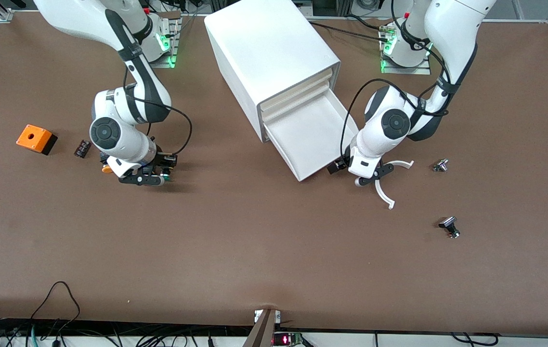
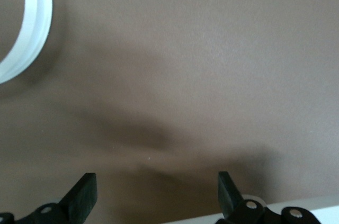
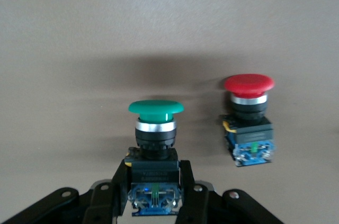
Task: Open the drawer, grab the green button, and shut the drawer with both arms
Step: 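Push the drawer shut with the left gripper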
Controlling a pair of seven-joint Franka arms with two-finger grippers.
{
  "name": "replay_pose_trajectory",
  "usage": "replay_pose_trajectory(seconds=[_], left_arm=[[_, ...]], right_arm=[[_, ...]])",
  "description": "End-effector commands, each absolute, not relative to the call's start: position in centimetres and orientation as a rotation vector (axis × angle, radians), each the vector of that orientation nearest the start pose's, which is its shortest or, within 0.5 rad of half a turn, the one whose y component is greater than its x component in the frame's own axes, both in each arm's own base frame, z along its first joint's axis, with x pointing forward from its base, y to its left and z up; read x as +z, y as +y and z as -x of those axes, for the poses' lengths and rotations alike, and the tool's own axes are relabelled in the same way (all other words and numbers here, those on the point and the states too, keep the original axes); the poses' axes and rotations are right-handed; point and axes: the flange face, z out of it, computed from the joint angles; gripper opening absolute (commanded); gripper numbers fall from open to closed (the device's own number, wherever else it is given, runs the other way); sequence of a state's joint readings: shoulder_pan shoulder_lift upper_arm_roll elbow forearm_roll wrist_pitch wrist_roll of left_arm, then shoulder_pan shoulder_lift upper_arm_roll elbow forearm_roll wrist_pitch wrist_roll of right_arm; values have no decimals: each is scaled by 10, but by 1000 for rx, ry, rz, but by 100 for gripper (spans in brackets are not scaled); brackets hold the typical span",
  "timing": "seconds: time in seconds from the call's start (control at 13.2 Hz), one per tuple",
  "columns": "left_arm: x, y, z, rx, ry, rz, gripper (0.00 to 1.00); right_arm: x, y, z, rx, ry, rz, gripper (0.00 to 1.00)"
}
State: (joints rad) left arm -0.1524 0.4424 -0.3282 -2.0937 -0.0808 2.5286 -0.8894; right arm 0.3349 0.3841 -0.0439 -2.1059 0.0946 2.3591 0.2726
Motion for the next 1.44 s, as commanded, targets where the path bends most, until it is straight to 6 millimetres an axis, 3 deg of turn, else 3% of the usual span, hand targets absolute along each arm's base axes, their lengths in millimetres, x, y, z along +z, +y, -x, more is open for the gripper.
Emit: replay_pose_trajectory(seconds=[0.0,0.3,0.53,0.6,0.68,0.76,1.06,1.36], left_arm=[[220,-274,-507,200,-835,3174,100],[232,-303,-483,330,-883,3184,100],[238,-321,-461,383,-821,3195,100],[240,-331,-451,393,-782,3205,100],[239,-340,-440,425,-742,3202,100],[239,-350,-428,464,-692,3196,100],[246,-379,-394,574,-558,3173,100],[246,-379,-393,629,-596,3178,100]], right_arm=[[216,173,-536,205,68,3134,24],[185,177,-530,233,-26,3182,26],[182,185,-527,231,-66,3193,33],[185,186,-529,224,-64,3192,51],[190,186,-531,217,-55,3191,87],[198,186,-534,201,-50,3188,100],[245,187,-551,226,-28,3187,100],[295,182,-575,190,65,3183,100]])
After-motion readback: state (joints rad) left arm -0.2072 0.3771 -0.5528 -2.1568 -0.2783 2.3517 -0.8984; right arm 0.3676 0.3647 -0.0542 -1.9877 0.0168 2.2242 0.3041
